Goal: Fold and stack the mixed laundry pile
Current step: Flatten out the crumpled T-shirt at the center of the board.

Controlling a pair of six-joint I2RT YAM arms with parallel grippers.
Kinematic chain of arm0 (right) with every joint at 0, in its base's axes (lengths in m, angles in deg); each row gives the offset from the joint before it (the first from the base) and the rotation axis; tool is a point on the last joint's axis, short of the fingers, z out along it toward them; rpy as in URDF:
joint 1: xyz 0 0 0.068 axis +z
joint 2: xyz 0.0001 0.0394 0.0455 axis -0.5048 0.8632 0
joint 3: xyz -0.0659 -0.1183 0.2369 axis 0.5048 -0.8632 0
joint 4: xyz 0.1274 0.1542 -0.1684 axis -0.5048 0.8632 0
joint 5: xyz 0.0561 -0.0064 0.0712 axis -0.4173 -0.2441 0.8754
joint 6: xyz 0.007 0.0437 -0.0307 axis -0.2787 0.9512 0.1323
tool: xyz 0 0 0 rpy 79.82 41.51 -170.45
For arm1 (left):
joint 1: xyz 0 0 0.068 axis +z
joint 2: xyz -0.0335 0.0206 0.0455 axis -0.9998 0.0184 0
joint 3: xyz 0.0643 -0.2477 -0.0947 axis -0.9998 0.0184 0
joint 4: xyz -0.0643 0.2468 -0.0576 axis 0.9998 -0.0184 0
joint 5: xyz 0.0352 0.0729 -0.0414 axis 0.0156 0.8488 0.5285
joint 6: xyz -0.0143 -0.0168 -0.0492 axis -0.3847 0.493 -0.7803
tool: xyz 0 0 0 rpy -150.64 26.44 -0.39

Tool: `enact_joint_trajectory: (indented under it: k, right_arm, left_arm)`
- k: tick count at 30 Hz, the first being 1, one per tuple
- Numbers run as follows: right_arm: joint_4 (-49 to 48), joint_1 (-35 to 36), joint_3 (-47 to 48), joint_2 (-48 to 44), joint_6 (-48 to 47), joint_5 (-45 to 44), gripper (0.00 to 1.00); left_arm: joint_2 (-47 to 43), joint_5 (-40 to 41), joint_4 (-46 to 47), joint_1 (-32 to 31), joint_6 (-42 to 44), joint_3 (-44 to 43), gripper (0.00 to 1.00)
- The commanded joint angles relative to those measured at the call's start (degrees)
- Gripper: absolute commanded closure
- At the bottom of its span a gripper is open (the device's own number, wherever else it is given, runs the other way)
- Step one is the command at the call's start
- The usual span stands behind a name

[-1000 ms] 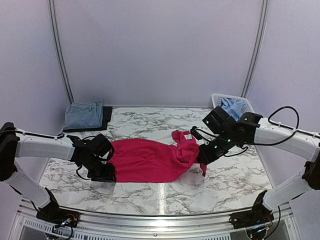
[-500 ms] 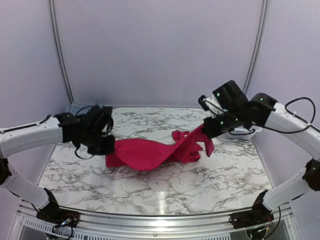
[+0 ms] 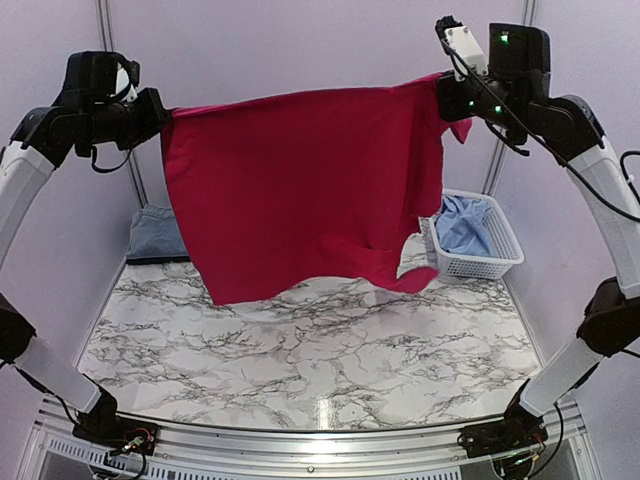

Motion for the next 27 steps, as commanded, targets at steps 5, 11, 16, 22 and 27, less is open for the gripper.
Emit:
enact_joint_trajectory:
  k: [5, 11, 16, 22, 27]
  right_arm:
    - [-7.8, 0.4, 2.0, 0.6, -10.0, 0.0, 1.0]
    - [-11.9, 0.6, 2.9, 1.2, -14.2, -6.0, 1.0]
    - [-17.6, 0.6, 2.6, 0.0, -19.7, -8.5, 1.0]
    - [-18.4, 5.9, 2.0, -3.6, -21.5, -7.1, 1.0]
    - [-17.5, 19.2, 0.8, -7.7, -23.9, -8.4, 1.0]
  left_arm:
    - [3.5, -5.2, -2.4, 1.1, 4.8, -8.2, 1.0]
    - [3.5, -4.4, -2.3, 1.9, 4.5, -9.3, 1.0]
    - [4.6, -6.5, -2.3, 2.3, 3.8, -11.9, 1.0]
    - [2.0, -13.2, -1.4, 2.1, 4.4, -12.5, 1.0]
    - [-3.4, -18.9, -0.4, 0.3, 4.9, -10.2, 1.0]
